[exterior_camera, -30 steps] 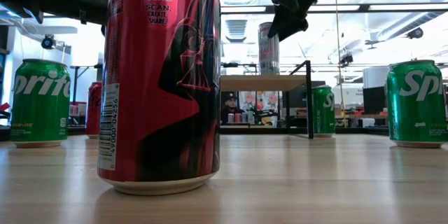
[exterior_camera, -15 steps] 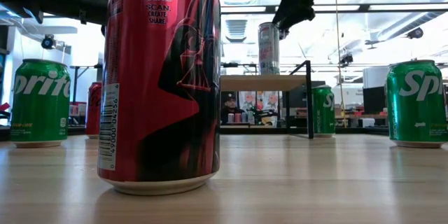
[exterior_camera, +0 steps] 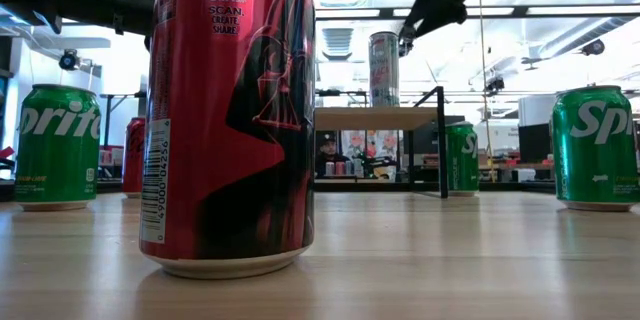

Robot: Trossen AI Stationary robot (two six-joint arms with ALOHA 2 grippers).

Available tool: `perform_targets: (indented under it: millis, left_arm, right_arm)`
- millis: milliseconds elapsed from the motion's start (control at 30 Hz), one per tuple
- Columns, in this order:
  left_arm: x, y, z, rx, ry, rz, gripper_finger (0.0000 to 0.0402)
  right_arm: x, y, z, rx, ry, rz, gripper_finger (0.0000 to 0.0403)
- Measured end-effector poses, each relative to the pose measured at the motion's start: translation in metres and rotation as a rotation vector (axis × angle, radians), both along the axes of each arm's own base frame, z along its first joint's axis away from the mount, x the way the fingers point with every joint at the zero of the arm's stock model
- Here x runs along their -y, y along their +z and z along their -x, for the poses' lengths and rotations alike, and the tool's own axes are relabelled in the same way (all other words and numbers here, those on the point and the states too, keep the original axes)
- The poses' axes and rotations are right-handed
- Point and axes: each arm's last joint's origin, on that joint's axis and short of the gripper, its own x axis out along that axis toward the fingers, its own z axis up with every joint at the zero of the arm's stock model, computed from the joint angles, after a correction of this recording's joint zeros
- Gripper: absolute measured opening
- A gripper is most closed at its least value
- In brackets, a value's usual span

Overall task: Place canned beverage on shelf
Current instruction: Put the right white pink soda can on the shelf aligned with the other white pink soda can

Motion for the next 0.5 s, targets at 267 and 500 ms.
perform_targets:
  millis: [267, 500]
  left_arm:
    - [0.0, 0.0, 0.0, -0.001, -0.001, -0.003, 0.0215]
    - [0.0, 0.0, 0.0, 0.0, -0.001, -0.003, 0.0215]
  right_arm:
    - [-0.016, -0.003, 0.02, 0.065, 0.01, 0.017, 0.027]
    - [-0.027, -0.003, 0.036, 0.1, 0.003, 0.028, 0.027]
